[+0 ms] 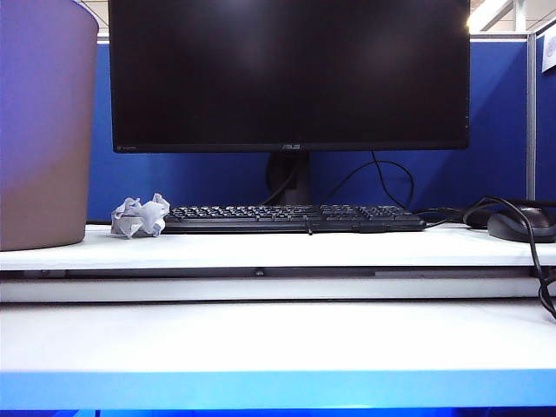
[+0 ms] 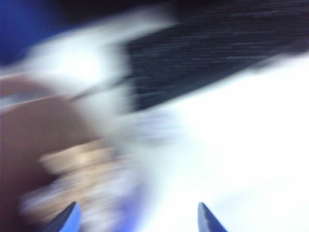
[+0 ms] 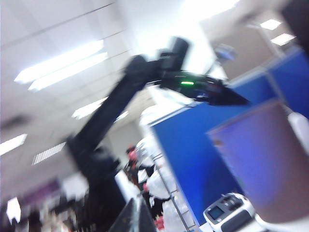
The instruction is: Pick up all paper balls from the table and place them in the pink trash can.
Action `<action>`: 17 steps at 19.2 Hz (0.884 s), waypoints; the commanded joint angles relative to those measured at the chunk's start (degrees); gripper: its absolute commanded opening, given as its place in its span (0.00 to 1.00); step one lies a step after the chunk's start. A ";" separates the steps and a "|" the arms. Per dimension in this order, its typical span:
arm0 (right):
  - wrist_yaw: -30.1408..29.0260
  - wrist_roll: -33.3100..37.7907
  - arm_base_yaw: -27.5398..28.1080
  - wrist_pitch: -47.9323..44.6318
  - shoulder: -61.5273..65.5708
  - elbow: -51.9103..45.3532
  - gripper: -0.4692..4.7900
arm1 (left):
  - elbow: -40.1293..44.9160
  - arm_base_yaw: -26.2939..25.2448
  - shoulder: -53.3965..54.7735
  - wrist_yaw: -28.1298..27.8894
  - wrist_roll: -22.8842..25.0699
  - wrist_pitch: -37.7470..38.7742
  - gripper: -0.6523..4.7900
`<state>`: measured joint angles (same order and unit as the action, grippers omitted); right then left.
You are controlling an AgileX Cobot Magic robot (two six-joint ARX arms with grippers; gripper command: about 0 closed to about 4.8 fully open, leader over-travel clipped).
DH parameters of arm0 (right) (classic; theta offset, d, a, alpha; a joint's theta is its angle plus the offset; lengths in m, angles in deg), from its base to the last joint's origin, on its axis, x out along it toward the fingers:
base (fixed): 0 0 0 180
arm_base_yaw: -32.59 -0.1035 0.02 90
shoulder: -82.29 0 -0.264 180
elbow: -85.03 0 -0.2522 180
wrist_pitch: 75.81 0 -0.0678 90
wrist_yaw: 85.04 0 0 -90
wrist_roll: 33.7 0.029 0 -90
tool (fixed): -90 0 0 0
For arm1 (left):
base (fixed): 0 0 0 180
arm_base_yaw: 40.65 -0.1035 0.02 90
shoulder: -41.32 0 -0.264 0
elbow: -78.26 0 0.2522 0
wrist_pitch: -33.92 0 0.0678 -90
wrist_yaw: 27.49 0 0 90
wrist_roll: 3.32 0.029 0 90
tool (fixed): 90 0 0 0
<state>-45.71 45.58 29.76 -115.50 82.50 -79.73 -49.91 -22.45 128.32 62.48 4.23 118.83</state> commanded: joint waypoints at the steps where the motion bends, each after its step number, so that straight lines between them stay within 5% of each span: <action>1: 3.69 -0.39 0.00 5.55 -0.09 0.20 0.08 | -0.02 1.60 2.89 11.50 -0.72 -0.52 0.71; 6: 9.57 0.20 0.00 18.75 -0.09 0.20 0.08 | -0.02 7.85 9.73 10.71 -0.50 -1.25 0.71; 10: 10.34 -0.46 0.00 28.41 -0.09 0.17 0.08 | -0.02 9.94 16.66 1.29 -0.50 -0.90 0.74; 15: 9.60 -1.31 -0.04 26.40 -0.09 0.17 0.08 | -0.02 9.86 23.69 -16.35 0.07 -2.32 0.81; 17: 9.75 -1.31 -0.02 25.75 -0.09 0.17 0.08 | -0.02 9.86 25.73 -16.44 0.79 -3.78 0.81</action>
<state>-35.81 44.67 29.79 -88.38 82.50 -79.75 -49.78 -12.72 153.65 46.41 4.62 116.34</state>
